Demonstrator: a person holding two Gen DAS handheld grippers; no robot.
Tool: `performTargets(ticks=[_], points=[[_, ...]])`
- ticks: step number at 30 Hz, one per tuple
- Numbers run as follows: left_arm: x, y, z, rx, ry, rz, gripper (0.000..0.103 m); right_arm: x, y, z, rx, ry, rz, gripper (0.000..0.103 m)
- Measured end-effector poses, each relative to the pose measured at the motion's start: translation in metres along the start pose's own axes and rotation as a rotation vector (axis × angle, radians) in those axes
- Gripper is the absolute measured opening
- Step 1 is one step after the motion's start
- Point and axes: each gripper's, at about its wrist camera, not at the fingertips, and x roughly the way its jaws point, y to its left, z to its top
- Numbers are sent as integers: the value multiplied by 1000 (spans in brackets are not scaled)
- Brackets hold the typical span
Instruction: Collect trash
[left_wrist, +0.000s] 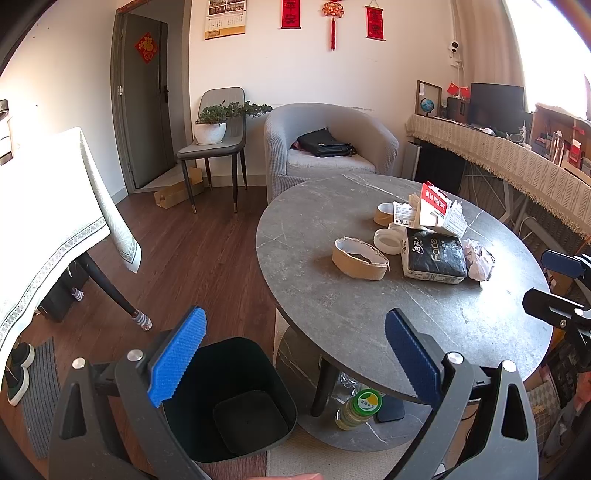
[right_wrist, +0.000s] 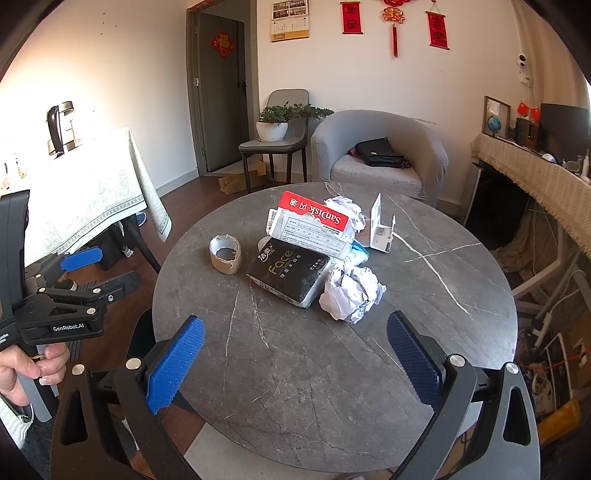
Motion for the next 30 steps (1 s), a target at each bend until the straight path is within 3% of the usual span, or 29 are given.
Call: performTargets(ticks=[30], points=[[0, 1, 1, -2, -2, 0, 99, 2, -3, 0, -4, 0, -4, 100]])
